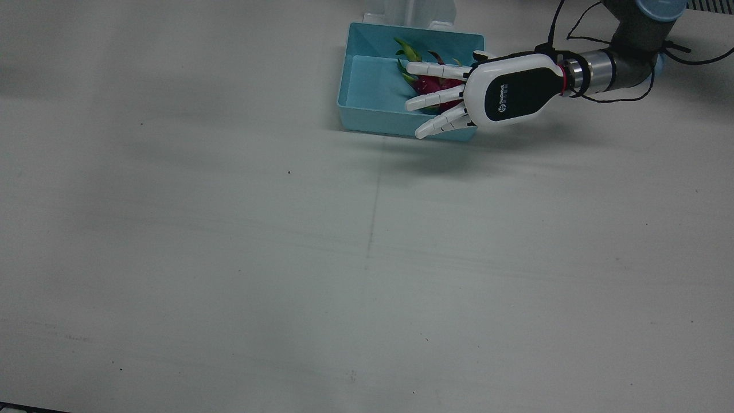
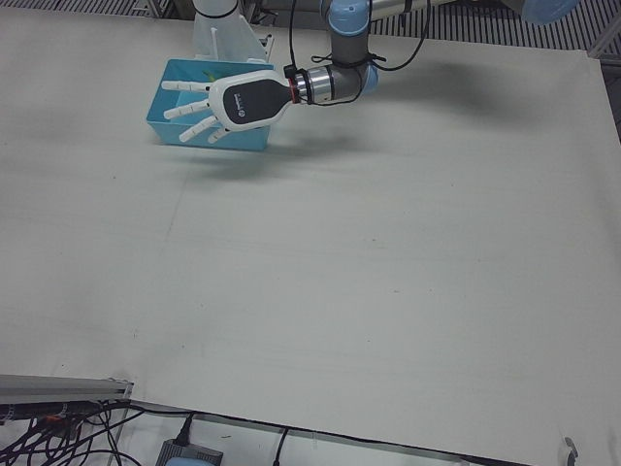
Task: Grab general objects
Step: 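Open the left hand to release the fruit into the tray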
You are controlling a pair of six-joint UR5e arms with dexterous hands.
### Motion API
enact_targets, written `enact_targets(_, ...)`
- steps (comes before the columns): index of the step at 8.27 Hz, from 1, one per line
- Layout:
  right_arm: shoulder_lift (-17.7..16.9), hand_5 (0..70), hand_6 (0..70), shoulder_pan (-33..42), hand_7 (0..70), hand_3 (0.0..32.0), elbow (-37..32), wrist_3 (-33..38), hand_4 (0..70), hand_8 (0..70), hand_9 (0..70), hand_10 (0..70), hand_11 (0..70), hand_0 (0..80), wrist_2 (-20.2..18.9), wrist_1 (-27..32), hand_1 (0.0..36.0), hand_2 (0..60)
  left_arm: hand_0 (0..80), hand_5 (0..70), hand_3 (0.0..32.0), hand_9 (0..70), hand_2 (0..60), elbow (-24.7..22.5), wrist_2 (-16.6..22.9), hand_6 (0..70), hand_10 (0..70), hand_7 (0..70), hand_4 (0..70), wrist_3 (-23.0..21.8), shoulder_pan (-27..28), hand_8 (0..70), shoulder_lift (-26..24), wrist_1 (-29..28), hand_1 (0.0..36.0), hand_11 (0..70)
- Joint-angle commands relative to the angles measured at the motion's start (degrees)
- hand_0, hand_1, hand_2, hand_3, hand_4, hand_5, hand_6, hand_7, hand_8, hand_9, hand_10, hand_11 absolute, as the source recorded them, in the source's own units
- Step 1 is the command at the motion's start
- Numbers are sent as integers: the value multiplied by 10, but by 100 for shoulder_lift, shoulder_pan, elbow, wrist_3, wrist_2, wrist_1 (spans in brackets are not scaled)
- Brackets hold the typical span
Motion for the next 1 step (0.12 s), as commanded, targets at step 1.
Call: enact_targets(1, 0, 0, 0, 0, 0, 0, 3, 0, 0, 0, 0, 0, 0, 0, 0, 0, 0, 0, 551, 0, 160, 0, 146, 684, 151, 0, 0, 67, 43, -764, -1768, 0, 57, -351, 236, 24)
